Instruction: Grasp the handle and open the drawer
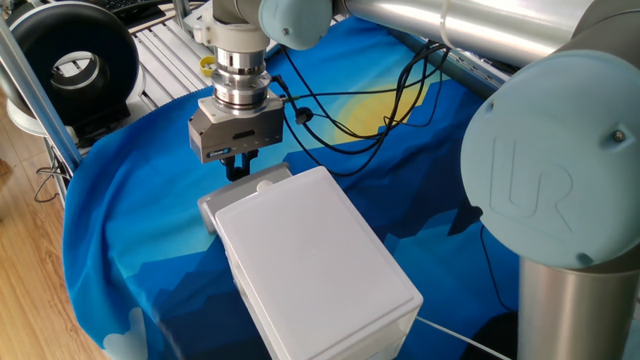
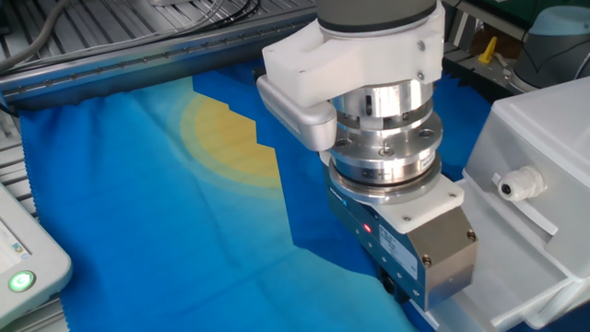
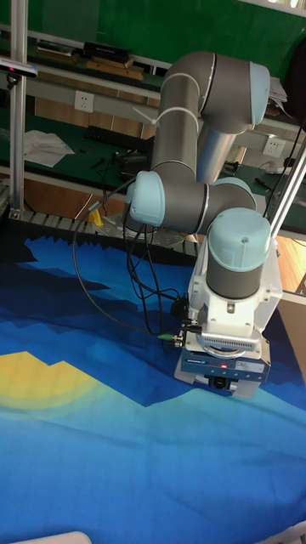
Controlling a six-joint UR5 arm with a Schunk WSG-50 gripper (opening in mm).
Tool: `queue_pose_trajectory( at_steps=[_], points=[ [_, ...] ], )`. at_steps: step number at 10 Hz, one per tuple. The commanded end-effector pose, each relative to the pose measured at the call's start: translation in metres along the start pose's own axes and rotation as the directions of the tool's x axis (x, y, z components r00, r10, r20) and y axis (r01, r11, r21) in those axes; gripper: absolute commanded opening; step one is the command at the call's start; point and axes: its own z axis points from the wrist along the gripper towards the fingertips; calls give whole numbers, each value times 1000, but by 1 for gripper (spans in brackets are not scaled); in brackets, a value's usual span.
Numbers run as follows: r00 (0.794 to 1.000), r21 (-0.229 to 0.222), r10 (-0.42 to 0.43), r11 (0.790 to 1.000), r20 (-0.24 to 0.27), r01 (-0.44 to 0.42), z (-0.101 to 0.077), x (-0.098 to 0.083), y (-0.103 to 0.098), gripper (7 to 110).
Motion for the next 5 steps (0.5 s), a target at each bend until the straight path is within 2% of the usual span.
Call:
queue_pose_trajectory(
  at_steps=[1, 5],
  points=[
    [1000, -15, 6, 1000, 3, -6, -2, -1, 3, 110],
    [1000, -18, 10, 1000, -1, -10, -2, 0, 4, 110]
  ],
)
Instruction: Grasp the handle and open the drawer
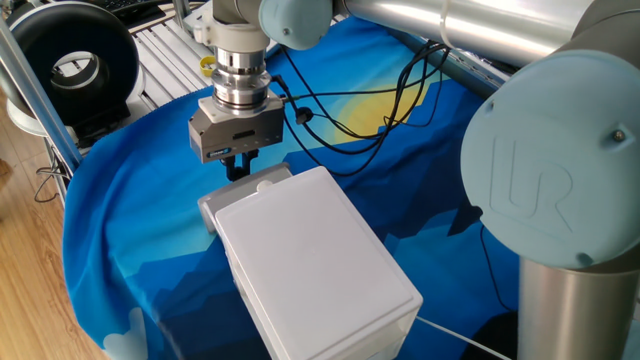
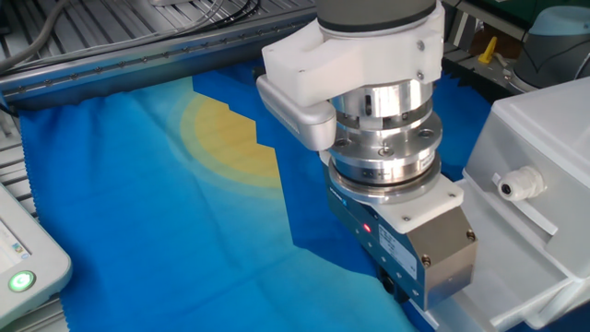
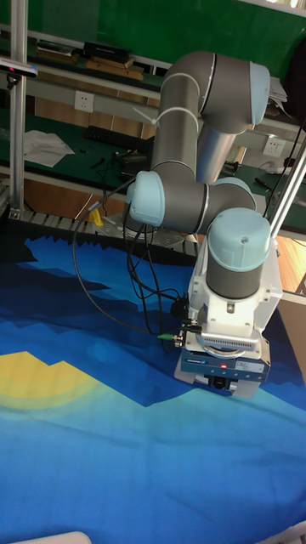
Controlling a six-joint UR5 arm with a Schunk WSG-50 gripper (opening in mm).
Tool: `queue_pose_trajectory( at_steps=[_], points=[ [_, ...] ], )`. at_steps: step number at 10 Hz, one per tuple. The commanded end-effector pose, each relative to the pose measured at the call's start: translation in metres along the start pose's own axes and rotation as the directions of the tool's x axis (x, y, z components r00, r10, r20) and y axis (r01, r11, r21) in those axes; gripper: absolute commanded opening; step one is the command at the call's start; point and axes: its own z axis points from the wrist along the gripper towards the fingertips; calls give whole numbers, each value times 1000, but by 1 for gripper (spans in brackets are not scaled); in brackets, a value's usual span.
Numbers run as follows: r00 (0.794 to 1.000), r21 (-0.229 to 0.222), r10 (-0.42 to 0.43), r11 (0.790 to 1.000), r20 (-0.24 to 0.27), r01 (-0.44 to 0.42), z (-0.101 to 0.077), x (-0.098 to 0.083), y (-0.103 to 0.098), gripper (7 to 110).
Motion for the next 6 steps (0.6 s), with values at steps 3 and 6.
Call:
queue_pose_trajectory(
  at_steps=[3, 6],
  points=[
    [1000, -13, 7, 1000, 4, -7, -2, -2, 2, 110],
    [1000, -12, 1, 1000, 1, -1, -3, 0, 3, 110]
  ],
)
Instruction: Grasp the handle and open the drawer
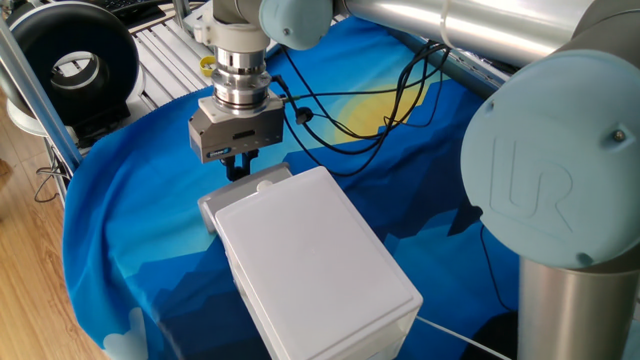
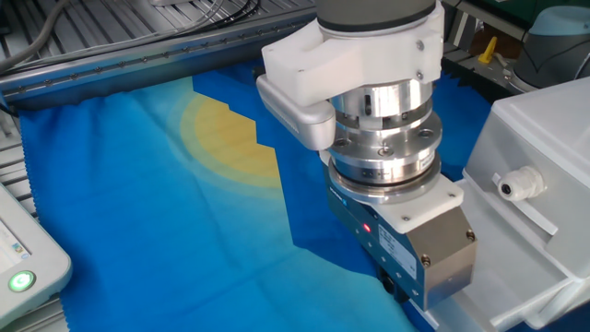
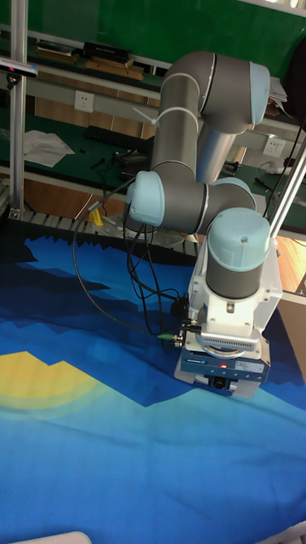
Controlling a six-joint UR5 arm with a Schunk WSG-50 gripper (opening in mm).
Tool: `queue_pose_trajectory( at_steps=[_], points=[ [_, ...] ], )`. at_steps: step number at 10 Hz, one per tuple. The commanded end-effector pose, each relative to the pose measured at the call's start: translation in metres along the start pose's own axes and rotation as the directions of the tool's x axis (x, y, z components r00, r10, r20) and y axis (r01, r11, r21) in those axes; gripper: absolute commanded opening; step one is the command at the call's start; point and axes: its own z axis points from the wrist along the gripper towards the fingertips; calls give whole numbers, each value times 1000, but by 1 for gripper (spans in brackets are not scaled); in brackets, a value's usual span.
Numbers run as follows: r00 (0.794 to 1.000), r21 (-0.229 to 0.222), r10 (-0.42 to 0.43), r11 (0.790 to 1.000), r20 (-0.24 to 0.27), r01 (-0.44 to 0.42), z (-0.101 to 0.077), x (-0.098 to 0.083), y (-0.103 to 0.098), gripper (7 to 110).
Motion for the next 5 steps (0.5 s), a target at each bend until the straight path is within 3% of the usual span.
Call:
queue_pose_trajectory(
  at_steps=[1, 2, 5],
  points=[
    [1000, -9, 4, 1000, -2, -4, -2, 0, 3, 110],
    [1000, -7, 4, 1000, -4, -4, -1, 1, 1, 88],
    [1000, -2, 0, 1000, -4, 0, -1, 0, -1, 88]
  ],
)
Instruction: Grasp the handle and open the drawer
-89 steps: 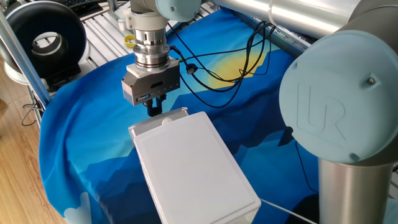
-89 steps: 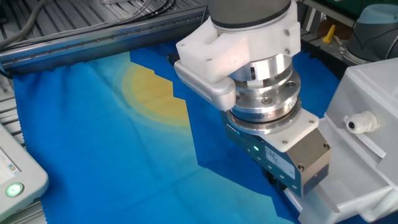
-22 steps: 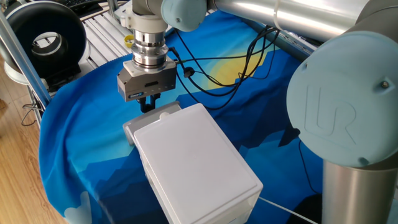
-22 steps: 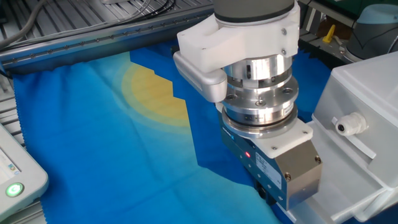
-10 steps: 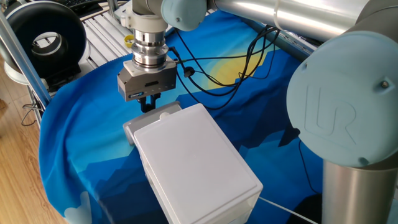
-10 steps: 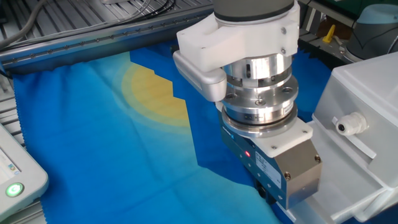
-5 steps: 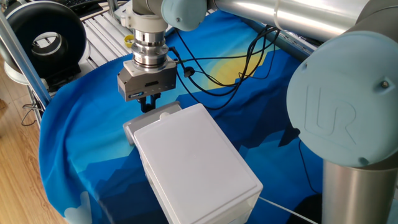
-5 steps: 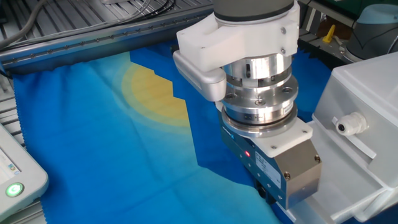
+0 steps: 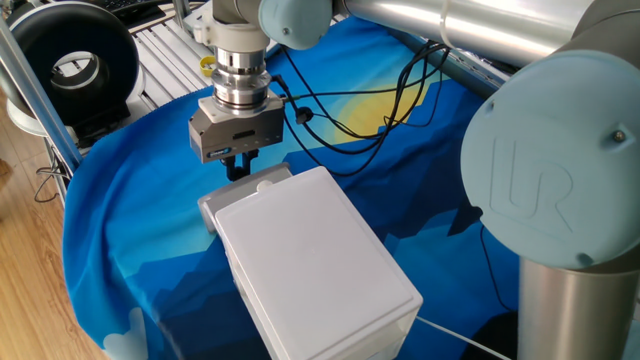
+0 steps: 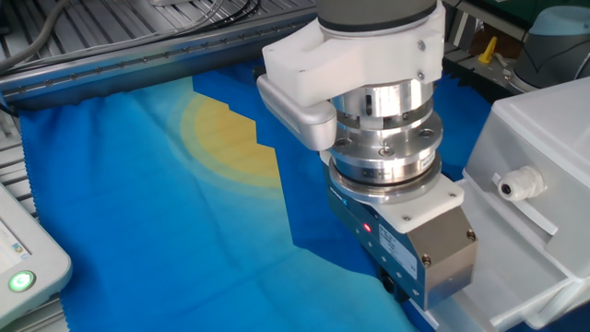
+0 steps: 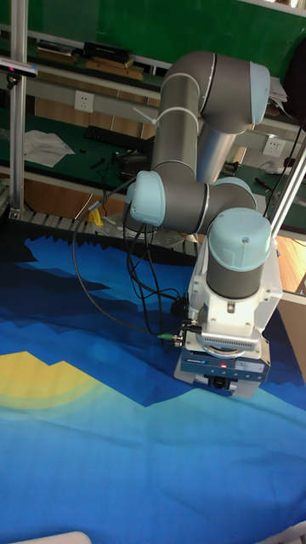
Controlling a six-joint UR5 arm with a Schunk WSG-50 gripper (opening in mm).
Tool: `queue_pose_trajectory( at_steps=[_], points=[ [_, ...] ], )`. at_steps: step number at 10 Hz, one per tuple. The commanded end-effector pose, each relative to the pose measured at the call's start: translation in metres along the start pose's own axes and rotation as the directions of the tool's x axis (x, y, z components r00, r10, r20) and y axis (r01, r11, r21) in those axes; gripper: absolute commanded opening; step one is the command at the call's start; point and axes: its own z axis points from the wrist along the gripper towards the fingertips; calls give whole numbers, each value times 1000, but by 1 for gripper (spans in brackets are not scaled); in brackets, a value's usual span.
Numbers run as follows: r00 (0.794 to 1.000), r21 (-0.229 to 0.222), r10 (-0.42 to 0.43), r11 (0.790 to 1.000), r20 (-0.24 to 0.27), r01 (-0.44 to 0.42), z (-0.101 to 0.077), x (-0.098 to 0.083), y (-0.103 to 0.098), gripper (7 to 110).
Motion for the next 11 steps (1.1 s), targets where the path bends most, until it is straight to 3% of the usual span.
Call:
queue_pose_trajectory(
  at_steps=[1, 7, 11],
  points=[
    [1000, 0, 0, 1000, 2, 0, -1, -1, -1, 88],
    [1000, 17, -2, 1000, -7, 2, -2, 1, -6, 88],
    [1000, 2, -3, 1000, -8, 3, -4, 1, -4, 88]
  ],
)
